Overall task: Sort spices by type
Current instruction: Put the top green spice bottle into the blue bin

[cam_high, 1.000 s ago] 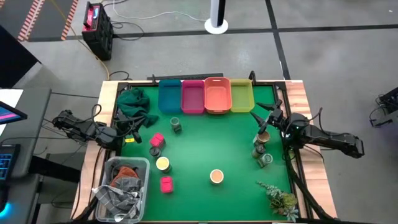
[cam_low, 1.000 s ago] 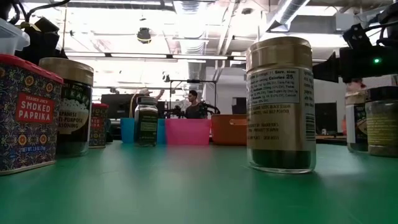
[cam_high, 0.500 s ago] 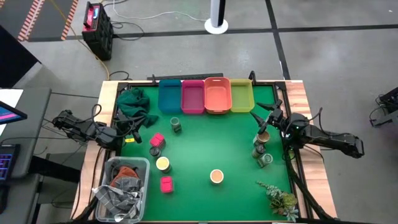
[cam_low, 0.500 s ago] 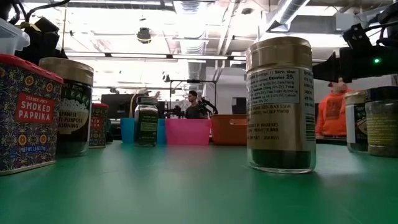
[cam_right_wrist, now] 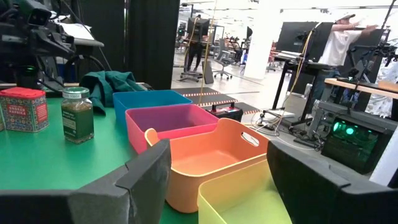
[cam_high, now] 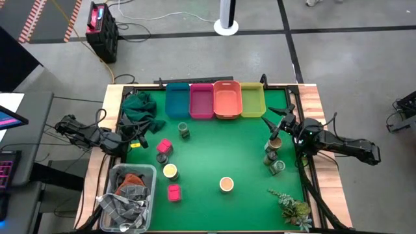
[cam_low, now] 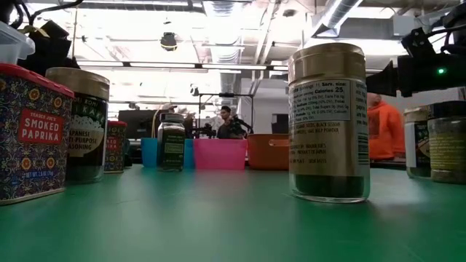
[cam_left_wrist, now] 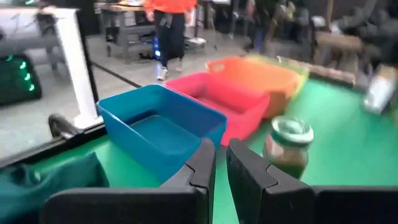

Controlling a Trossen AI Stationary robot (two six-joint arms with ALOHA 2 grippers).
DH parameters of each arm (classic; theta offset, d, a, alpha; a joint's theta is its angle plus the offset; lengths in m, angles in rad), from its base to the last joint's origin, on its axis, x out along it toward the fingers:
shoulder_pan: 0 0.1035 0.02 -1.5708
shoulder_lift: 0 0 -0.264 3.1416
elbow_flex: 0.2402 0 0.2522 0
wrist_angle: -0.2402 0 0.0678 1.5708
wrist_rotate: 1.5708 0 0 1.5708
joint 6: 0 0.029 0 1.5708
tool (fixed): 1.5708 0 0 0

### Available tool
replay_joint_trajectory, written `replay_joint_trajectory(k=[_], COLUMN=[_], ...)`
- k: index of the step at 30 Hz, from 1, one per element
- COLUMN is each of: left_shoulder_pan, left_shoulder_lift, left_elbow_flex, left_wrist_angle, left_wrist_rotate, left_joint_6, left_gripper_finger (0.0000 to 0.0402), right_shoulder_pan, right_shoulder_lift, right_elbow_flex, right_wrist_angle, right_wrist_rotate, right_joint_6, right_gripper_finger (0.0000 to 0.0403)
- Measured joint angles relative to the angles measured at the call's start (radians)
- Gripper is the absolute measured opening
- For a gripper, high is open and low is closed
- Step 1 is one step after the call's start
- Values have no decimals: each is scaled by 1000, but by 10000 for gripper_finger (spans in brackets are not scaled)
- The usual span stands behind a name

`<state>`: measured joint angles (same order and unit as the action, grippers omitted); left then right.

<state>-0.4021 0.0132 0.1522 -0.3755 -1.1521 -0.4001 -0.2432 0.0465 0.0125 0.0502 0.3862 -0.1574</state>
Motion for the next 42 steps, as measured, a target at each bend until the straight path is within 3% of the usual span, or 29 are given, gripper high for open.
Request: replay_joint_trajectory(k=[6, 14, 26, 28, 30, 35, 37, 42], left_shoulder_pan=[0, 5, 5, 5, 5, 5, 5, 5], left_shoulder_lift=[-1, -3, -2, 3, 26, 156, 228, 445], left_elbow_flex=[0, 0, 3, 3, 4, 41, 93, 247], left_wrist_angle=[182, 198, 259, 361, 523, 927, 960, 907], left_wrist_rotate=[26, -41, 9, 34, 57, 58, 58, 35], left_joint_6=[-307, -290, -780, -738, -597, -188, -95, 6], left_gripper_finger=[32, 32, 32, 32, 31, 31, 31, 33], right_shoulder_pan=[0, 0, -29, -36, -33, -33, -37, -44], right_shoulder_lift=[0, 0, 0, 0, 0, -1, 0, 0], right_elbow_flex=[0, 0, -2, -3, 2, 48, 50, 50], right_wrist_angle=[0, 2, 27, 60, 128, 280, 349, 464], right_wrist_rotate=[0, 0, 11, 10, 10, 9, 9, -15], right_joint_6=[0, 0, -5, 43, 196, 857, 995, 1137], right_gripper_finger=[291, 291, 291, 291, 291, 291, 291, 291])
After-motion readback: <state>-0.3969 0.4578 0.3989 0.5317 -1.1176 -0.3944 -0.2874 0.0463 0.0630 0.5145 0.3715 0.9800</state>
